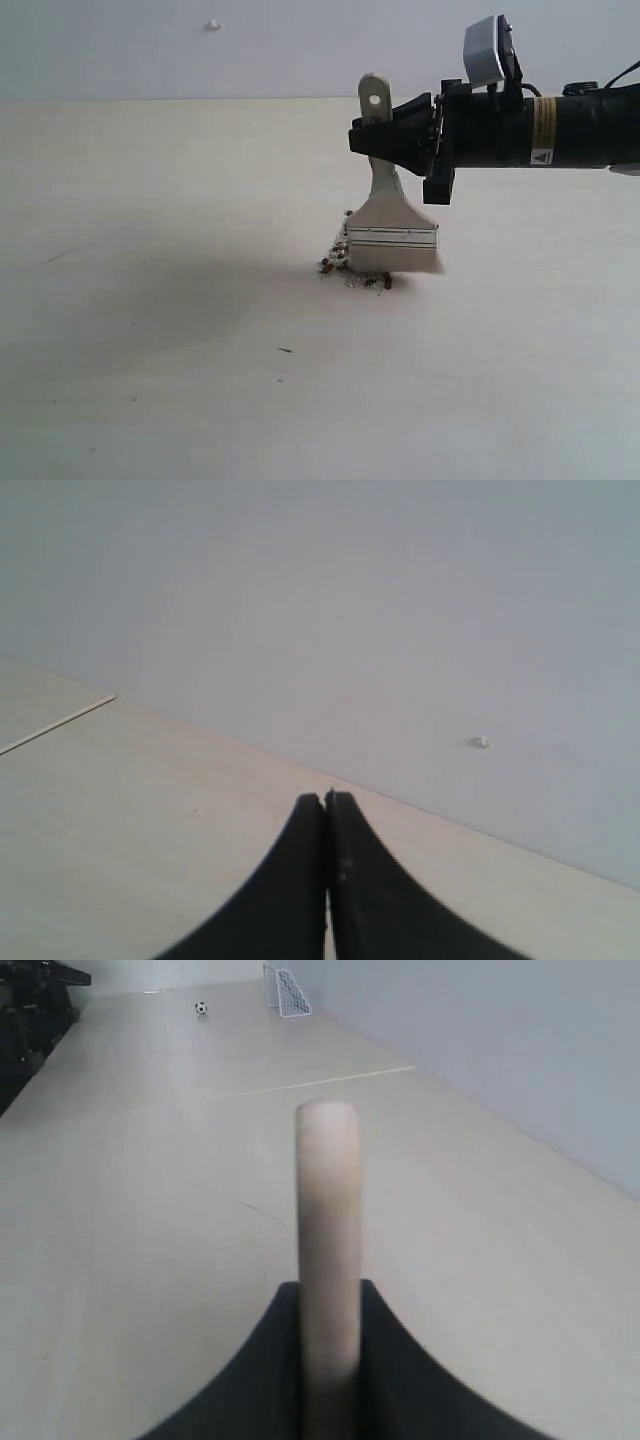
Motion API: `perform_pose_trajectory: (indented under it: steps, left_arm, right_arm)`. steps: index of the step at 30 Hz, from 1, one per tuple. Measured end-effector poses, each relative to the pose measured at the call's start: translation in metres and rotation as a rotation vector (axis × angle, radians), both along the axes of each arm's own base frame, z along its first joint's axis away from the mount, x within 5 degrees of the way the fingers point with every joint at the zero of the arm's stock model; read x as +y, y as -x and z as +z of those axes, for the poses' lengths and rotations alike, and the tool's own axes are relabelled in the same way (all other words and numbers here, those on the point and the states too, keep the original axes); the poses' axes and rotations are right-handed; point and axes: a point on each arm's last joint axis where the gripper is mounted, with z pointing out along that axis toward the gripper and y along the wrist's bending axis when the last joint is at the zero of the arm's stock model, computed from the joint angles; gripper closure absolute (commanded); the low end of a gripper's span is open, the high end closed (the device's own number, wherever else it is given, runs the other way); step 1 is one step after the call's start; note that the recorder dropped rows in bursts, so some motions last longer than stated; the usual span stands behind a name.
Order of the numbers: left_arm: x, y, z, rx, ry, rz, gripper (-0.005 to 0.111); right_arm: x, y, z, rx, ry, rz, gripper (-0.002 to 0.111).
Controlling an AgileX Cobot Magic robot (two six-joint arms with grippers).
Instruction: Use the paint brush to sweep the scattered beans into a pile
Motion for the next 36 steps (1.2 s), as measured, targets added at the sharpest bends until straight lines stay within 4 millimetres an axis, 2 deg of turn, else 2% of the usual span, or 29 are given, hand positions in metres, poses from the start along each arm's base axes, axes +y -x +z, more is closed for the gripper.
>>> perform_pose_trajectory:
  steps: [7,12,18,27,36]
  left_arm:
    - [0.000,0.000,0.000,0.000,0.000,0.000,0.107]
    - [0.000,0.000,0.000,0.000,0.000,0.000,0.107]
    - [0.000,0.000,0.000,0.000,0.000,0.000,0.107]
    - [0.000,0.000,0.000,0.000,0.000,0.000,0.107]
    - [0.000,0.000,0.000,0.000,0.000,0.000,0.107]
  right_arm:
    - [0.000,0.004,0.006,0.055,-0.011,0.014,0.108]
    - [0.000,0.011,0.000,0.086,0.005,0.033,0.108]
    - [0.000,0.011,-0.002,0.071,0.008,0.037,0.108]
    - [0.001,0.003,-0.027,0.095,-0.038,0.002,0.108]
    - [0.002,-0.015,-0.028,0.051,-0.034,0.003,0.108]
